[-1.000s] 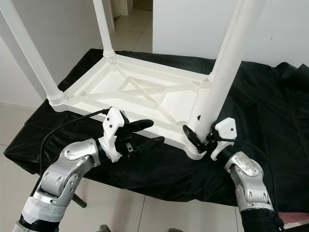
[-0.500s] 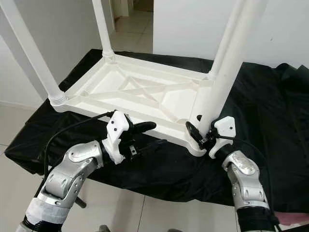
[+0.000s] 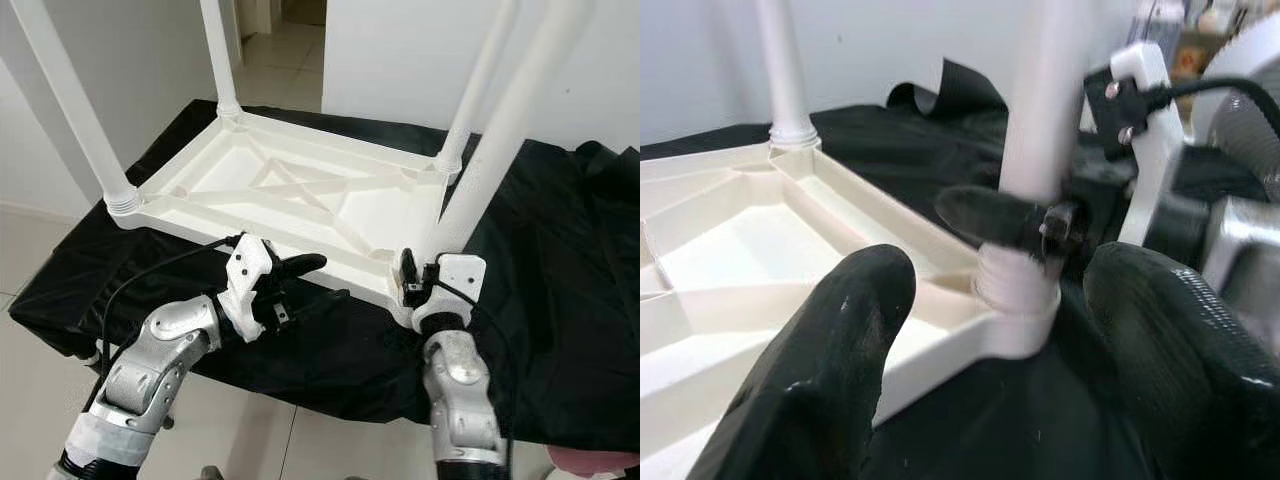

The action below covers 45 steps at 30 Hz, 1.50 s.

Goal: Building children table

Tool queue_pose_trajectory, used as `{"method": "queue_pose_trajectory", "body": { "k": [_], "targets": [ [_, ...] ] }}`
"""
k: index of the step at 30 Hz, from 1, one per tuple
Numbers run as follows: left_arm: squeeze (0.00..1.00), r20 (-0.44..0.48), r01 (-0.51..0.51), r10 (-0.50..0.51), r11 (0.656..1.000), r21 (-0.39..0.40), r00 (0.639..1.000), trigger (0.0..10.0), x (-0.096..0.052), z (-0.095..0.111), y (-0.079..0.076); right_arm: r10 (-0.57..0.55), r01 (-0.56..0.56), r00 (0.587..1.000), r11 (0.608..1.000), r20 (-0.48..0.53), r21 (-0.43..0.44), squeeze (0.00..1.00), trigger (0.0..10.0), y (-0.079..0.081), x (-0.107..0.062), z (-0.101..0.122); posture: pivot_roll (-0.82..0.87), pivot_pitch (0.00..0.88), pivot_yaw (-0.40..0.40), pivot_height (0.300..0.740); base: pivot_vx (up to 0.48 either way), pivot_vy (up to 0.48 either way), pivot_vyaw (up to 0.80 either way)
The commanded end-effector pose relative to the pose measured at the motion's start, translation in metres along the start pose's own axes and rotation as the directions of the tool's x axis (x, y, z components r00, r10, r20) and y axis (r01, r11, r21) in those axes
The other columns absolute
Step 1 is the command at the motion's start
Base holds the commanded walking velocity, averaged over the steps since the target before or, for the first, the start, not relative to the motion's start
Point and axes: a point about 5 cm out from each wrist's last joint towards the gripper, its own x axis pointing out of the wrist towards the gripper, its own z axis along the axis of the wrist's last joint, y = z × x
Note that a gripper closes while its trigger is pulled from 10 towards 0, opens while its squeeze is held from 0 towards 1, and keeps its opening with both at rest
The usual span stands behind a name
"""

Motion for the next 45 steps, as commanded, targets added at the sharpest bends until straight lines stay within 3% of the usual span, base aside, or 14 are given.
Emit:
{"method": "queue_pose_trajectory", "body": {
  "k": [1,3,6,17,22,23,28,38,39,40,45],
  "targets": [
    [0.00,0.000,-0.070,0.070,0.998,0.004,0.998,10.0,0.001,0.000,0.005,-0.115,0.116,0.990,0.993,-0.083,-0.004,0.00,10.0,-0.006,-0.009,-0.017,-0.09,0.000,-0.016,0.740,0.000,0.000,0.00],
    [0.00,0.004,-0.073,0.073,0.997,0.016,0.997,10.0,0.002,-0.001,0.003,-0.163,0.162,0.983,0.987,-0.085,-0.017,0.00,10.0,0.001,-0.013,-0.016,-0.09,0.000,-0.023,0.740,0.000,0.000,0.00],
    [0.00,0.004,-0.074,0.074,0.997,0.023,0.997,10.0,0.002,-0.002,0.003,-0.142,0.143,0.985,0.990,-0.096,-0.001,0.00,10.0,0.005,-0.015,-0.016,-0.09,0.000,-0.027,0.740,0.000,0.000,0.00],
    [0.00,-0.036,-0.054,0.056,0.997,0.059,0.998,10.0,-0.001,-0.009,0.001,-0.157,0.155,0.987,0.987,-0.039,-0.040,0.00,10.0,-0.001,-0.014,-0.009,-0.08,0.000,-0.033,0.740,0.000,0.000,0.00],
    [0.00,-0.067,-0.045,0.049,0.997,0.060,0.997,10.0,-0.004,-0.014,0.000,-0.150,0.149,0.988,0.989,-0.027,-0.019,0.02,10.0,-0.004,-0.014,-0.007,-0.08,0.000,-0.024,0.740,0.000,0.000,0.00],
    [0.00,-0.109,-0.048,0.052,0.998,0.044,0.993,10.0,-0.004,-0.023,-0.001,-0.113,0.113,0.994,0.994,-0.003,0.002,1.00,10.0,-0.007,-0.013,-0.005,-0.08,0.000,-0.019,0.740,0.000,0.000,0.00],
    [0.00,-0.161,-0.040,0.049,0.997,0.060,0.986,10.0,-0.005,-0.033,-0.006,-0.088,0.089,0.995,0.996,0.039,-0.018,1.00,10.0,-0.016,-0.013,-0.002,-0.09,0.000,-0.017,0.740,0.000,0.000,0.00],
    [0.00,-0.204,-0.031,0.038,0.999,0.041,0.978,10.0,-0.009,-0.036,-0.004,0.073,-0.072,0.995,0.997,0.066,-0.025,1.00,10.0,-0.021,-0.017,0.002,-0.09,0.000,-0.011,0.740,0.000,0.000,0.00],
    [0.00,-0.205,-0.028,0.035,0.999,0.039,0.978,10.0,-0.009,-0.036,-0.004,0.081,-0.080,0.995,0.997,0.064,-0.023,0.32,10.0,-0.021,-0.017,0.002,-0.09,0.000,-0.011,0.740,0.000,0.000,0.00],
    [0.00,-0.205,-0.009,0.020,0.998,0.055,0.979,10.0,-0.011,-0.036,-0.005,0.125,-0.123,0.990,0.992,0.060,-0.031,0.00,10.0,-0.023,-0.018,0.000,-0.08,0.000,-0.021,0.740,0.000,0.000,0.00],
    [0.00,-0.204,0.062,-0.045,0.995,0.078,0.978,10.0,-0.015,-0.036,-0.012,0.284,-0.284,0.959,0.959,0.020,-0.007,0.00,10.0,-0.023,-0.021,-0.006,-0.08,0.000,-0.016,0.740,0.000,0.000,0.00]
  ]
}}
